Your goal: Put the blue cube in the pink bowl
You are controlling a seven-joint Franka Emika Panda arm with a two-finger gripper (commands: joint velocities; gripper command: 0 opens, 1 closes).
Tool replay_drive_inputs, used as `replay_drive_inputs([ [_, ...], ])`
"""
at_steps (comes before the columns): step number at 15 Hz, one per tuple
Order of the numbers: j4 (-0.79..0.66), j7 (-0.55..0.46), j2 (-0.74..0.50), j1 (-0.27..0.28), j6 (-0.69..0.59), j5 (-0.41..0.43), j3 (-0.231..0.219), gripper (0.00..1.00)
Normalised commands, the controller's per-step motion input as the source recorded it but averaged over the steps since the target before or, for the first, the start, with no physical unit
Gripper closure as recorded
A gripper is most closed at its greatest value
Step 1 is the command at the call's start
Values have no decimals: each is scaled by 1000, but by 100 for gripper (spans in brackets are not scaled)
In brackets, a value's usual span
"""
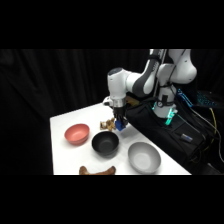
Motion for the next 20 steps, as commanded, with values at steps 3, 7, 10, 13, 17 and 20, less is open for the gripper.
replay_drive_inputs([
  [3,168,1,-241,-56,-422,-87,-30,77],
  [7,313,-70,-65,-93,-347,-42,-57,77],
  [10,502,-169,164,-108,-318,45,-67,77],
  [13,657,-251,363,-111,-324,141,-58,77],
  [17,766,-233,478,-104,-357,170,-21,77],
  [20,772,-169,470,-88,-342,143,19,77],
])
